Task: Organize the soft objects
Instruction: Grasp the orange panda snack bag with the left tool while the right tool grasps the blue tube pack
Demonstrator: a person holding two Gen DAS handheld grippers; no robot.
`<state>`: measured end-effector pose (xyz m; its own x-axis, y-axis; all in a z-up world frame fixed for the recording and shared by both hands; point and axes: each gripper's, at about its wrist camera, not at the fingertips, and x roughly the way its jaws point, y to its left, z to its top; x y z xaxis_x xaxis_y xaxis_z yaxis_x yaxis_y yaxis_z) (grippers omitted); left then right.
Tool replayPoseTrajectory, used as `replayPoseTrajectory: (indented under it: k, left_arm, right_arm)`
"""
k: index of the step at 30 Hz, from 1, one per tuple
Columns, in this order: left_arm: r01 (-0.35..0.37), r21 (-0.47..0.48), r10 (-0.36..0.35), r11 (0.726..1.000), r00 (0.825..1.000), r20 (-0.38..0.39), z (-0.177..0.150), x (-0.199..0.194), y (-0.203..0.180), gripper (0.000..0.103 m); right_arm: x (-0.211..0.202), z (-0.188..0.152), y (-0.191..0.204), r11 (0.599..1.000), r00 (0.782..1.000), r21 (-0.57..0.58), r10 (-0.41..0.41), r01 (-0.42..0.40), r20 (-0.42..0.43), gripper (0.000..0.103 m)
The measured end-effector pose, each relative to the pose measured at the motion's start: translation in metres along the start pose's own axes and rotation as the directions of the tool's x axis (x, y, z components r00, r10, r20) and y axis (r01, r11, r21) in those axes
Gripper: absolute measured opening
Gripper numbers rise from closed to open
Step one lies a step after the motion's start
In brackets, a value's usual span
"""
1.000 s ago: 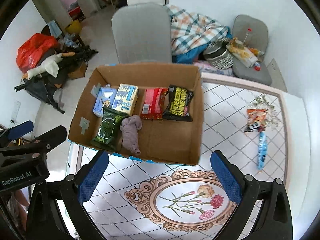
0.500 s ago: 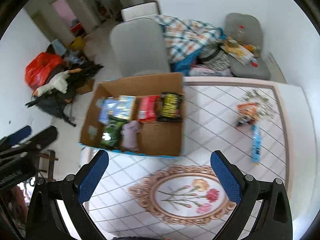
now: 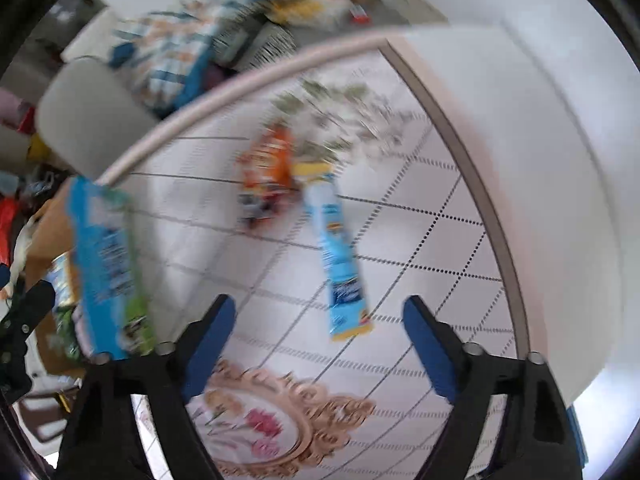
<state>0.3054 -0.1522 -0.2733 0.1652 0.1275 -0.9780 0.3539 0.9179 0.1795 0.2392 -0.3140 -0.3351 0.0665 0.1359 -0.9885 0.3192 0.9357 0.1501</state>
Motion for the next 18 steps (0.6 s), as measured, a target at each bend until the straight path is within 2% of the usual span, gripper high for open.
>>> replayPoseTrajectory:
  k: [1, 3, 6, 9, 12, 13, 18]
  left_arm:
    - [0.032, -0.012, -0.033, 0.999, 0.999, -0.031, 0.009, 0.014, -0.006, 0.100]
    - [0.094, -0.034, -0.096, 0.995, 0.992, -0.077, 0.025, 0.037, -0.018, 0.087]
    - [0.158, -0.073, -0.166, 0.985, 0.977, -0.131, 0.041, 0.061, -0.032, 0.074]
    - [0.226, -0.130, -0.247, 0.965, 0.954, -0.172, 0.054, 0.080, -0.043, 0.071]
    - [0.259, -0.150, -0.286, 0.954, 0.936, -0.205, 0.065, 0.092, -0.054, 0.071]
    - [0.273, -0.155, -0.302, 0.950, 0.928, -0.218, 0.069, 0.096, -0.060, 0.071]
    - [0.287, -0.150, -0.318, 0.946, 0.912, -0.260, 0.082, 0.109, -0.080, 0.071]
  right_arm:
    - [0.013, 0.007, -0.003, 1.000, 1.000, 0.003, 0.001, -0.001, -0.022, 0.077]
    - [0.040, 0.019, -0.008, 1.000, 0.998, -0.005, -0.011, 0.011, -0.056, 0.072]
    - [0.073, 0.032, -0.011, 1.000, 0.993, -0.016, -0.016, 0.014, -0.114, 0.058]
    - [0.094, 0.036, -0.013, 1.000, 0.987, -0.031, -0.001, -0.004, -0.164, 0.047]
    - [0.097, 0.036, -0.017, 0.999, 0.983, -0.044, 0.012, -0.021, -0.183, 0.026]
    - [0.096, 0.036, -0.019, 0.999, 0.984, -0.045, -0.007, -0.001, -0.177, 0.024]
    - [0.085, 0.037, -0.042, 0.999, 0.985, -0.033, -0.019, 0.013, -0.173, 0.016]
